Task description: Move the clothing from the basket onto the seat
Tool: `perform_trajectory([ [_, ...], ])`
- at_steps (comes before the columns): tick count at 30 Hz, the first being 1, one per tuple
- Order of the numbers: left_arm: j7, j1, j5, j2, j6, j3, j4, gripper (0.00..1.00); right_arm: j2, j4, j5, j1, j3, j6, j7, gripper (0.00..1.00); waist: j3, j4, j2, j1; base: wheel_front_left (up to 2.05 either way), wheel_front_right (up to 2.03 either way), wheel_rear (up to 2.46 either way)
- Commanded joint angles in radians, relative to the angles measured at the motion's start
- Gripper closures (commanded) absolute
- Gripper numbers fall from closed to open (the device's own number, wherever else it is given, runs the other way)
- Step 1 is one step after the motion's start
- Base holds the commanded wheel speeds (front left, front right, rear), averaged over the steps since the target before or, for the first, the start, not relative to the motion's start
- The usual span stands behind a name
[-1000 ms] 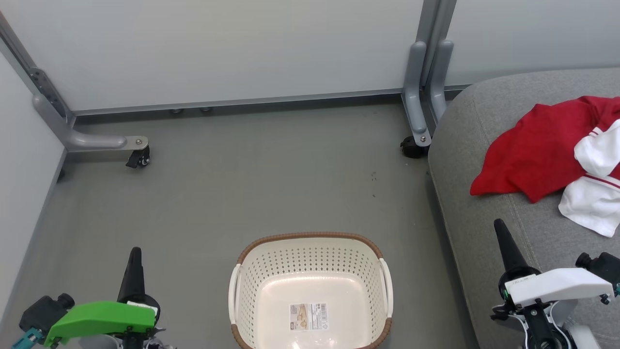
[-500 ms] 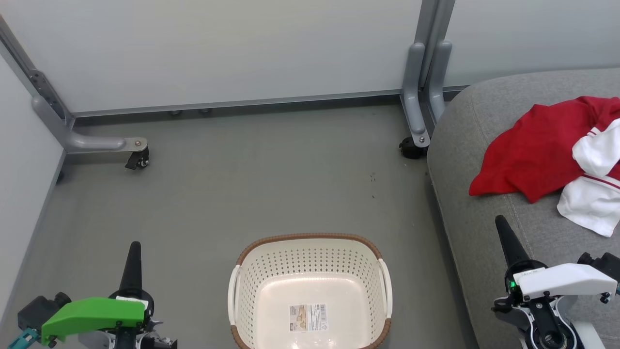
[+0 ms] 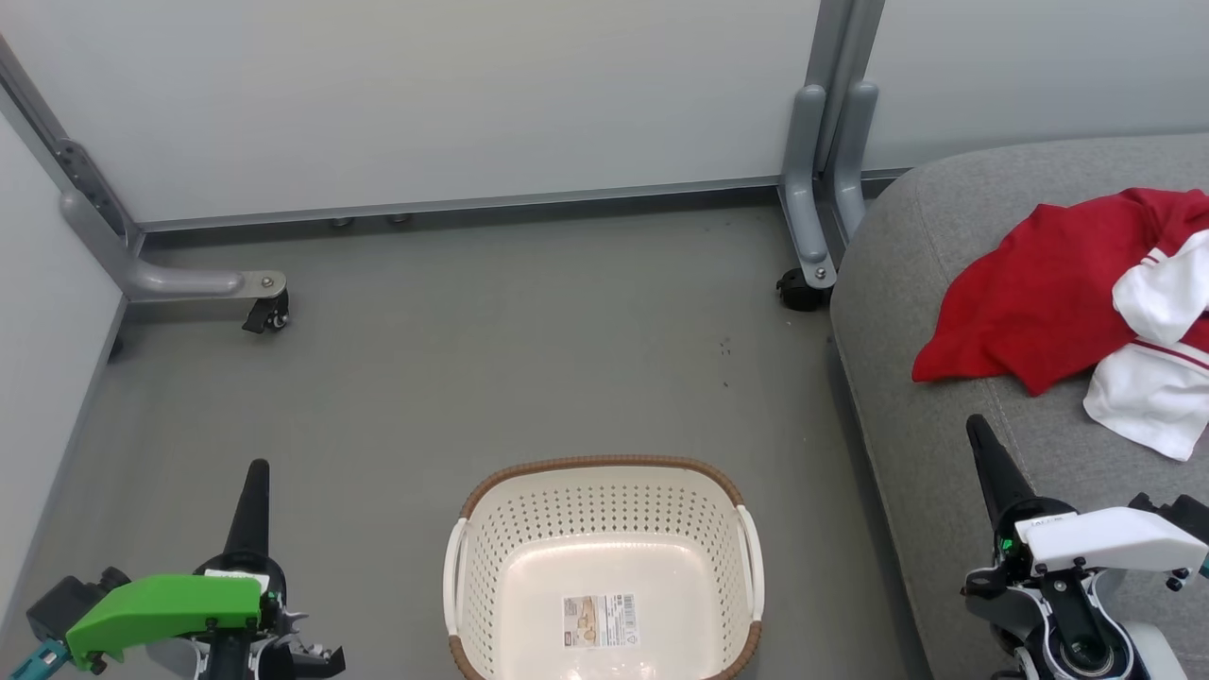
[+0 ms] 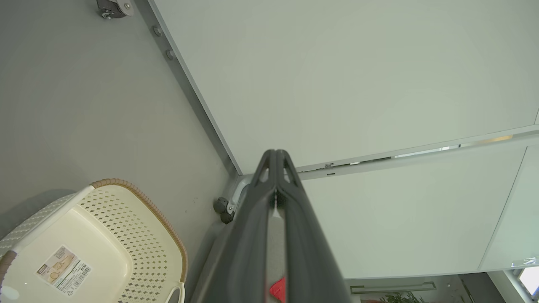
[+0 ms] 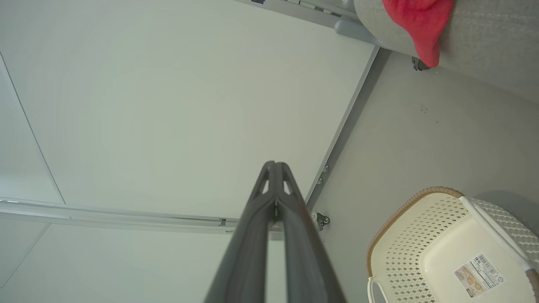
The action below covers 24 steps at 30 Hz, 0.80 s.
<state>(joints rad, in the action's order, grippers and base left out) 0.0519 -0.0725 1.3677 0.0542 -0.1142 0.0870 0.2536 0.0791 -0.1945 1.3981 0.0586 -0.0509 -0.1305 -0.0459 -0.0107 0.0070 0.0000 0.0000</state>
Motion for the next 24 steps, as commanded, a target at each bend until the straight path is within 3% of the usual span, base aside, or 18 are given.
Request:
perform_trajectory([
  [1, 0.008, -0.024, 0.025, 0.002, -0.007, 0.005, -0.009, 1.0, 0.005, -0.002, 0.025, 0.019, -0.004, -0.001, -0.004, 1.0, 0.0, 0.0, 0.0, 0.0, 0.0, 0.0, 0.0],
  [24, 0.053, -0.04, 0.2, -0.003, -0.017, 0.026, -0.009, 1.0, 0.001, -0.041, 0.202, 0.047, -0.021, 0.0, -0.032, 1.0, 0.006, -0.005, 0.0, 0.0, 0.0, 0.0, 0.0],
])
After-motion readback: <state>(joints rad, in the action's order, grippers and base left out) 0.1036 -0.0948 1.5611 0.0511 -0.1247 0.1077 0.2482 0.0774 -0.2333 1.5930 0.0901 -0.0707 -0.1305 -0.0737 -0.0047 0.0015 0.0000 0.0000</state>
